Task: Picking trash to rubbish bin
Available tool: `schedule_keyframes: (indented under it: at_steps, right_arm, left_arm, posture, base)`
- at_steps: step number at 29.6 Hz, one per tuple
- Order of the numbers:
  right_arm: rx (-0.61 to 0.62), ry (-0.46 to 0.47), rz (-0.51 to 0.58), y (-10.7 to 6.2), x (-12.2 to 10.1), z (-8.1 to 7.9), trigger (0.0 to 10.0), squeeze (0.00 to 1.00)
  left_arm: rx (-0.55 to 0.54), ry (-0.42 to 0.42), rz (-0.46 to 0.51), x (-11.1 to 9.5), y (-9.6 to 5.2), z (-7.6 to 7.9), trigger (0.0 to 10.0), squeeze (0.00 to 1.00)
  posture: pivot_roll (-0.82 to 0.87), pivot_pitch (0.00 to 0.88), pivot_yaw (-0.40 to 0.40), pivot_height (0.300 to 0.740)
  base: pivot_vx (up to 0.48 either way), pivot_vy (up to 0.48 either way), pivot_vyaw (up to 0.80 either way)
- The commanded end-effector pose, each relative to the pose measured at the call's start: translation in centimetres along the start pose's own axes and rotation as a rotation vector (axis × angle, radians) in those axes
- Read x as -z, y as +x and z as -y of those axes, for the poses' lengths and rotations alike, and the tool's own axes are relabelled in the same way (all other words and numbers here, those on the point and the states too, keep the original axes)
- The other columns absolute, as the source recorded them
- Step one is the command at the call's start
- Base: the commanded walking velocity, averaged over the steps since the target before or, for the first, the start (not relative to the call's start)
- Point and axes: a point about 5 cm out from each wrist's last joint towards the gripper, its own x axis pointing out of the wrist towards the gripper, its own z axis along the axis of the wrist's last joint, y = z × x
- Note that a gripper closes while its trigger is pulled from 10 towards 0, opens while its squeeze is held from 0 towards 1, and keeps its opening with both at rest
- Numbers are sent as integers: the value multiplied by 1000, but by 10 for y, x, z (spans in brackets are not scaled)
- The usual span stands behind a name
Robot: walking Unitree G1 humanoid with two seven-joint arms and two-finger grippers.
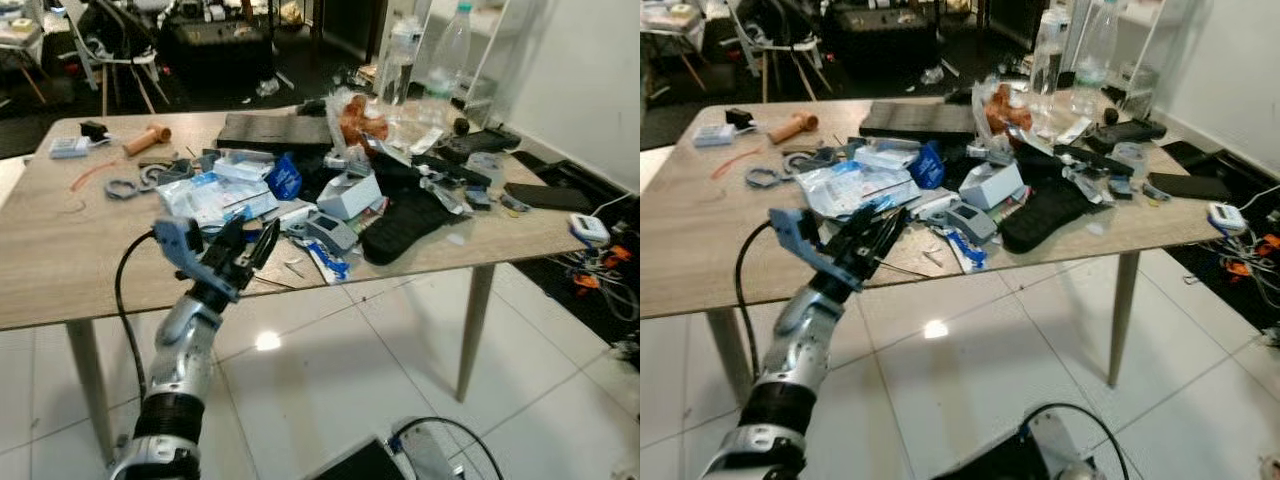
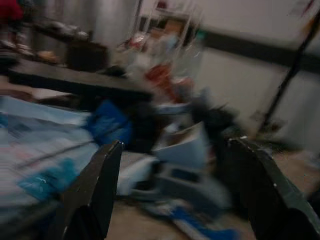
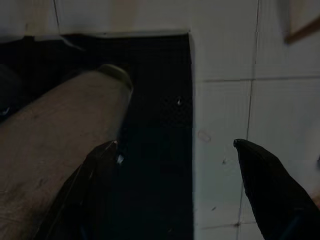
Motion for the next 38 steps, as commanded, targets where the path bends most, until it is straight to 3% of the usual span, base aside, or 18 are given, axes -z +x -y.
schedule_keyframes:
  at_steps: [1, 3, 4, 5, 6, 9, 10, 11, 13, 14, 16, 22, 25, 27, 29, 30, 36, 38]
  right_arm:
    - [-19, 2, -40, 0, 12, -6, 10000, 0]
    - [-18, 0, -42, 0, 12, -6, 10000, 0]
    - [-18, 0, -42, 0, 12, -6, 10000, 0]
    - [-18, -2, -43, 0, 13, -6, 10000, 0]
    - [-17, -3, -43, 0, 13, -6, 10000, 0]
    - [-17, -4, -44, 0, 13, -6, 10000, 0]
    - [-16, -7, -43, 0, 13, -6, 10000, 0]
    - [-16, -7, -43, 0, 13, -6, 10000, 0]
    - [-16, -11, -43, 0, 13, -5, 10000, 0]
    - [-16, -12, -43, 0, 13, -5, 10000, 0]
    - [-16, -13, -44, 0, 13, -5, 10000, 0]
    - [-21, -13, -50, -1, 16, -7, 10000, 0]
    - [-22, -12, -53, -1, 16, -8, 10000, 0]
    - [-23, -11, -57, -1, 17, -8, 10000, 0]
    - [-23, -11, -58, -1, 18, -8, 10000, 0]
    - [-22, -11, -59, -1, 18, -8, 10000, 0]
    - [-23, -13, -60, -1, 19, -8, 10000, 0]
    - [-24, -16, -61, -1, 19, -8, 10000, 0]
  left_arm:
    - [-4, 89, -42, 1, -1, 0, 10000, 0]
    - [-9, 178, -73, 0, -1, 0, 10000, 0]
    - [-9, 178, -73, 0, -1, 0, 10000, 0]
    - [-7, 235, -89, 0, 0, -1, 10000, 0]
    - [7, 355, -118, -1, 0, -4, 10000, 0]
    - [17, 405, -129, -2, 0, -4, 10000, 0]
    - [57, 606, -184, -8, 0, -9, 10000, 0]
    - [57, 606, -184, -8, 0, -9, 10000, 0]
    - [82, 756, -230, -13, 0, -14, 10000, 0]
    - [133, 915, -297, -17, -2, -21, 10000, 0]
    - [165, 988, -329, -21, -4, -25, 10000, 0]
    - [251, 1018, -340, -36, -8, -26, 10000, 0]
    - [330, 975, -354, -43, -12, -23, 10000, 0]
    - [467, 905, -409, -55, -25, -16, 10000, 0]
    - [498, 904, -436, -58, -29, -15, 10000, 0]
    - [531, 933, -499, -61, -36, -19, 10000, 0]
    - [535, 981, -648, -61, -49, -33, 10000, 0]
    - [493, 997, -653, -60, -48, -40, 10000, 0]
  posture:
    - [27, 29, 42, 740]
    - [27, 28, 39, 740]
    - [27, 28, 39, 740]
    - [26, 28, 38, 740]
    - [25, 29, 36, 740]
    - [25, 29, 36, 740]
    - [29, 28, 33, 740]
    - [29, 28, 33, 740]
    - [30, 27, 33, 740]
    - [30, 27, 35, 740]
    - [30, 28, 38, 740]
    - [28, 28, 40, 740]
    - [25, 28, 45, 740]
    - [23, 27, 47, 740]
    - [22, 28, 47, 740]
    - [22, 28, 47, 740]
    - [27, 29, 46, 740]
    - [28, 29, 45, 740]
  base:
    - [382, 0, 0]
    - [381, 0, 0]
    - [379, 0, 0]
    - [379, 0, 0]
    - [360, 0, 0]
    - [360, 0, 0]
    - [0, 0, 0]
    - [0, 0, 0]
    - [0, 0, 0]
    - [0, 0, 0]
    - [0, 0, 0]
    - [0, 0, 0]
    - [0, 0, 0]
    - [0, 0, 0]
    - [0, 0, 0]
    - [0, 0, 0]
    - [0, 0, 0]
    - [0, 0, 0]
